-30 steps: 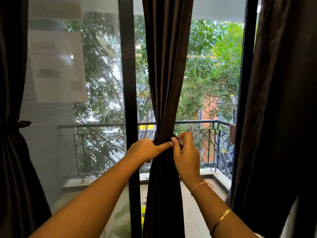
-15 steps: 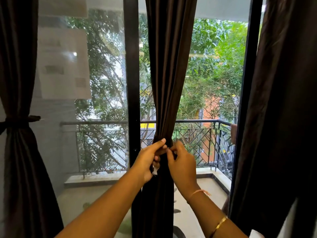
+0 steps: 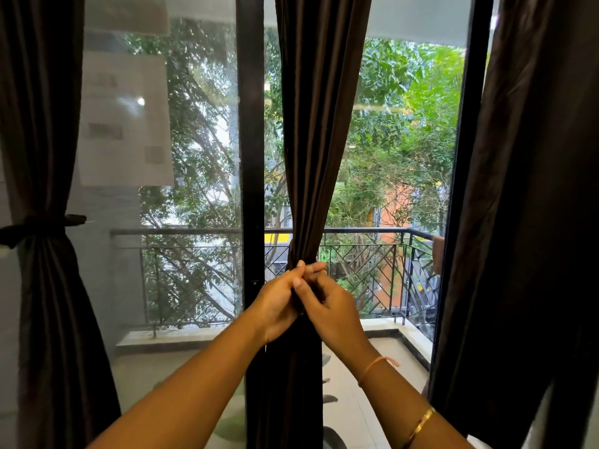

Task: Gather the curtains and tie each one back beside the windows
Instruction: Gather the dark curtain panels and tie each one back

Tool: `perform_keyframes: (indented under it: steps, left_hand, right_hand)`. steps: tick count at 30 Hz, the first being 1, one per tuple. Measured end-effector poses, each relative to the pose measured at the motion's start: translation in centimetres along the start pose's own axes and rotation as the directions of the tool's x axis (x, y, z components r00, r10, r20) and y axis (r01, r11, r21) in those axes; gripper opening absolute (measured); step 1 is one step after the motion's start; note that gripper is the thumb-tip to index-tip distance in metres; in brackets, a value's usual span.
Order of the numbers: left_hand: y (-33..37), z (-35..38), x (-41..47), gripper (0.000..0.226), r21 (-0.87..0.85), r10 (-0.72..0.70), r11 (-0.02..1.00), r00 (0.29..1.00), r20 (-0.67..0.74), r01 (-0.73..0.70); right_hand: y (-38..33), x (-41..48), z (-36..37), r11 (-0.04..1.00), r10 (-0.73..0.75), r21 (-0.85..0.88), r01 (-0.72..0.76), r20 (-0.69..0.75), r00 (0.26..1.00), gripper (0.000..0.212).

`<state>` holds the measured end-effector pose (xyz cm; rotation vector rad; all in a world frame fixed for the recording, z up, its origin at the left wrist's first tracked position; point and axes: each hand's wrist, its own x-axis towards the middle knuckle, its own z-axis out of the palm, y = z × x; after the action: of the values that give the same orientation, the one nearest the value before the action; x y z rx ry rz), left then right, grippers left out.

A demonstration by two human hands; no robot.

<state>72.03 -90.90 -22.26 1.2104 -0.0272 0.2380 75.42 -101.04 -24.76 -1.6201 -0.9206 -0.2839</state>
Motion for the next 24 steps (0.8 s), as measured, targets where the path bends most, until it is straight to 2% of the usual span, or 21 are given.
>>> perform_keyframes:
  steps: [7, 10, 13, 17, 24]
  left_hand:
    - [0.9, 0.0, -0.5, 0.037, -0.030, -0.008, 1.000, 1.000, 0.015, 0.008]
    - [0.7, 0.1, -0.4, 0.027, -0.017, 0.046, 0.999, 0.999, -0.029, -0.047]
    - [0.9, 0.0, -0.5, 0.025, -0.007, 0.093, 0.996, 0.992, -0.090, -0.094]
    - [1.2, 0.4, -0.4, 0.019, -0.006, 0.080, 0.997, 0.974, -0.213, -0.083]
    - [1.9, 1.8, -0.5, 0.020, 0.218, 0.065, 0.976, 0.940, -0.336, 0.010]
  right_hand:
    - [-0.9, 0.6, -0.1, 0.971, -0.066, -0.232, 0.058, -0.030, 0.997, 0.009]
    - [-1.3, 0.5, -0.5, 0.964, -0.111, -0.253, 0.079, -0.112, 0.988, 0.013]
    - [-1.9, 0.9, -1.1, 0.929, -0.191, -0.350, 0.122, -0.169, 0.967, 0.011]
    - [-2.0, 1.2, -1.8, 0.870, -0.258, -0.452, 0.198, -0.074, 0.963, 0.012]
    - [-1.9, 0.8, -1.9, 0.844, -0.329, -0.470, 0.258, -0.074, 0.942, 0.015]
